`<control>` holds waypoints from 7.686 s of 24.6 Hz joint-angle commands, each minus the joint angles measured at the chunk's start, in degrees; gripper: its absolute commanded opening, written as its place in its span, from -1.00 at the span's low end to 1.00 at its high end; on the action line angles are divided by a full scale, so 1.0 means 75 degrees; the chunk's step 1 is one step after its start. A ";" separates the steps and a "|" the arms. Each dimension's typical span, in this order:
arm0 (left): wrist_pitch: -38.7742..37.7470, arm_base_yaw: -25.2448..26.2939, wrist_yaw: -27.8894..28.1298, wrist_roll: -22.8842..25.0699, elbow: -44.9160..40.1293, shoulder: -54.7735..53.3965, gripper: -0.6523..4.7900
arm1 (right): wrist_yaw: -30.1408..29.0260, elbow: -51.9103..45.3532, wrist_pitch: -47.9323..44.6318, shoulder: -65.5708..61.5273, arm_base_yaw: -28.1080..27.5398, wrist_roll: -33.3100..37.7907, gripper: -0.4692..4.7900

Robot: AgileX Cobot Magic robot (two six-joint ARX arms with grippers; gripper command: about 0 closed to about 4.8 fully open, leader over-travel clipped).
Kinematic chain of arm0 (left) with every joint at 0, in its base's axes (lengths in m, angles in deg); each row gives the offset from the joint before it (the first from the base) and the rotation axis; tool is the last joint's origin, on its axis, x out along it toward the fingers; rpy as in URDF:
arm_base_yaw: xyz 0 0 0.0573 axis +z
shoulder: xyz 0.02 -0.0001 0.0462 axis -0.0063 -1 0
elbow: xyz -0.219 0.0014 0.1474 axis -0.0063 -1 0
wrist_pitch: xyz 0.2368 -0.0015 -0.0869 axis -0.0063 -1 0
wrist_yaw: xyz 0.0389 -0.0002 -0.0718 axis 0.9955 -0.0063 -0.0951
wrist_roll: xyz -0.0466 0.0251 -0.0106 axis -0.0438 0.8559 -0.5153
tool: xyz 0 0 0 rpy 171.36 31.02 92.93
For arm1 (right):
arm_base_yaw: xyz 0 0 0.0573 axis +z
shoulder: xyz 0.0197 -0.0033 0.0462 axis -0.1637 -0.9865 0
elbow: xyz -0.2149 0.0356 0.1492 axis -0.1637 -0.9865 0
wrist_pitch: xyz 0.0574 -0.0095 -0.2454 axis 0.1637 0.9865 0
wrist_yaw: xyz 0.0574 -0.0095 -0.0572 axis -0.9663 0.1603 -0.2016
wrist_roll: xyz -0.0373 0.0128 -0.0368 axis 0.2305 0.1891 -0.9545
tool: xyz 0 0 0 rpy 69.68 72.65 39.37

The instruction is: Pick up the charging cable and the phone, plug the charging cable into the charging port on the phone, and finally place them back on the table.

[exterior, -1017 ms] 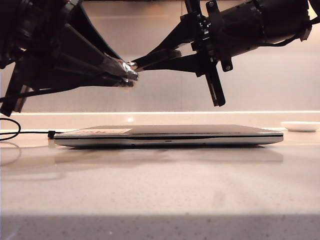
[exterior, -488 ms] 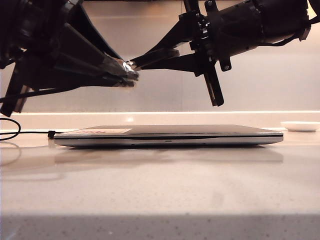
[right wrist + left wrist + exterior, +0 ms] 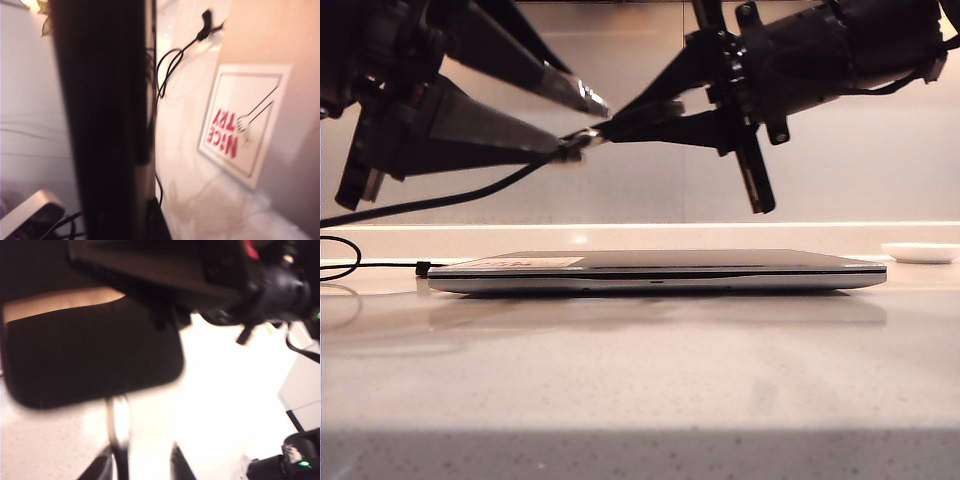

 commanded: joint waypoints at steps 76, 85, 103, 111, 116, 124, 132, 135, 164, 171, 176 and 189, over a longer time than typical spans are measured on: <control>-0.3284 0.1894 -0.0009 0.3261 0.2055 0.1105 -0.78 | 0.2949 0.4820 1.0672 -0.0627 -0.5082 -0.6796 -0.84; -0.3824 0.1903 -0.0009 0.3698 0.1982 0.1938 -0.78 | 0.2984 0.2404 0.7560 0.2381 -0.4401 -0.6942 -0.84; -0.3873 0.1900 -0.0009 0.3867 0.0959 0.2567 -0.78 | 0.3576 -0.0731 0.6866 0.6423 -0.4205 -0.7391 -0.84; -0.3418 0.1900 -0.0009 0.3867 -0.0160 0.3719 -0.78 | 0.3555 -0.0781 0.7055 0.6933 -0.4208 -0.7393 -0.84; -0.2891 0.1900 -0.0009 0.3893 -0.0682 0.4517 -0.78 | 0.3558 -0.0781 0.7058 0.6977 -0.4211 -0.7391 -0.84; -0.2553 0.1906 -0.0009 0.4363 -0.0740 0.4855 -0.78 | 0.3558 -0.0781 0.7058 0.6977 -0.4211 -0.7393 -0.84; -0.2002 0.4048 -0.0009 0.4465 -0.0941 0.5362 -0.78 | 0.3558 -0.0781 0.7058 0.6977 -0.4211 -0.7391 -0.84; -0.2002 0.5622 -0.0009 0.4462 -0.1390 0.6263 -0.78 | 0.3558 -0.0781 0.7058 0.6974 -0.4211 -0.7393 -0.84; -0.1682 0.6945 -0.0009 0.5205 -0.2655 0.6834 -0.78 | 0.3558 -0.0781 0.7058 0.6977 -0.4211 -0.7391 -0.84; -0.1682 0.6945 -0.0009 0.5208 -0.2655 0.6834 -0.78 | 0.3558 -0.0781 0.7058 0.6977 -0.4211 -0.7393 -0.84; -0.1661 0.6945 -0.0009 0.5199 -0.2655 0.6834 -0.78 | 0.3558 -0.0781 0.7058 0.6977 -0.4211 -0.7391 -0.84; -0.1661 0.6945 -0.0009 0.5199 -0.2655 0.6834 -0.78 | 0.4080 -0.0956 0.6773 0.7265 -0.4211 -0.7396 -0.84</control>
